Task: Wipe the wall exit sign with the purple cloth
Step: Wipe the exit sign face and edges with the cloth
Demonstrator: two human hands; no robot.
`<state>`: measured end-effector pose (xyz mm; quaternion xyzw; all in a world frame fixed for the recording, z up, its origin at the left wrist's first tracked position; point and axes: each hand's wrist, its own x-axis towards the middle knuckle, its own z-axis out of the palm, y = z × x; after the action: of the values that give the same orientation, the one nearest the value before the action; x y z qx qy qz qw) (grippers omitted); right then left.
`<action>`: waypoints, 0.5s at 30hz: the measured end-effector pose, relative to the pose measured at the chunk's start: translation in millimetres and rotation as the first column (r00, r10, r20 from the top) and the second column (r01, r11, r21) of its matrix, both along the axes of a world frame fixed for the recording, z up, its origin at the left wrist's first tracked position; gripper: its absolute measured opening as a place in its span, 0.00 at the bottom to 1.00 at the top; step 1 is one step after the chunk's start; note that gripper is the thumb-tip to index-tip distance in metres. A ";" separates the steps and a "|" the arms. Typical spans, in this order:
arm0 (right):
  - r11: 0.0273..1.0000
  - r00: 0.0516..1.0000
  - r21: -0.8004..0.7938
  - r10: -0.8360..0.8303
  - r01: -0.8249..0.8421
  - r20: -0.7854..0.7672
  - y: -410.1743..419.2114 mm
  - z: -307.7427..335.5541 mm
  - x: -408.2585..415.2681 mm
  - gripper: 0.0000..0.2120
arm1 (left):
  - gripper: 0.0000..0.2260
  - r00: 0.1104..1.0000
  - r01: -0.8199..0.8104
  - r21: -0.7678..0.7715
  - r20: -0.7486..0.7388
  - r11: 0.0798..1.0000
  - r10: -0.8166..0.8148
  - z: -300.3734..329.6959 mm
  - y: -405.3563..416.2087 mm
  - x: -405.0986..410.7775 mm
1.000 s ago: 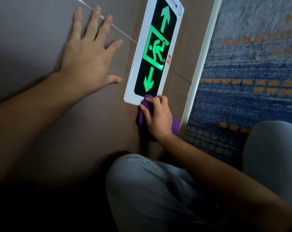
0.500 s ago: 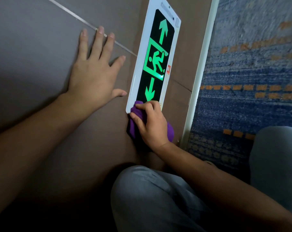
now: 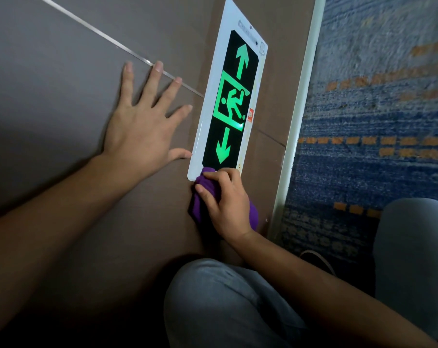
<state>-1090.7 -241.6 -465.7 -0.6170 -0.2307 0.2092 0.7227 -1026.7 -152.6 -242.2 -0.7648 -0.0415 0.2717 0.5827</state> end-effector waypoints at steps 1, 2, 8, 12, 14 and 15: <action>1.000 1.000 0.007 0.000 0.000 0.000 0.4 0.0 -1.9 0.14 | 0.44 1.000 0.005 0.004 -0.008 1.000 -0.005 -2.3 -0.2 -1.3; 1.000 1.000 0.006 -0.003 0.003 0.001 0.1 -2.8 -2.7 0.14 | 0.44 1.000 0.011 0.000 -0.017 1.000 -0.011 -5.0 -0.3 -2.3; 0.996 0.998 -0.091 -0.005 -0.001 -0.062 -4.5 -37.2 -0.8 0.12 | 0.44 1.000 0.009 -0.033 -0.015 0.999 -0.010 -11.2 0.2 -1.4; 0.993 0.988 -0.116 0.007 -0.026 -0.155 -8.2 -52.9 2.2 0.13 | 0.43 0.999 -0.009 -0.047 -0.035 0.999 0.008 -12.6 -0.6 1.1; 0.993 0.987 -0.109 0.022 -0.040 -0.161 -11.0 -60.3 6.6 0.12 | 0.43 0.999 -0.019 -0.063 -0.047 0.998 0.016 -13.7 0.6 5.4; 0.993 0.986 -0.106 0.032 -0.050 -0.163 -12.0 -63.4 8.5 0.12 | 0.43 0.998 -0.023 -0.072 -0.053 0.997 0.019 -13.4 1.4 8.1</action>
<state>-1082.2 -253.5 -529.1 -0.6319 -0.1724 0.2857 0.6996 -1018.6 -151.2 -255.6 -0.7776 -0.0242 0.2991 0.5525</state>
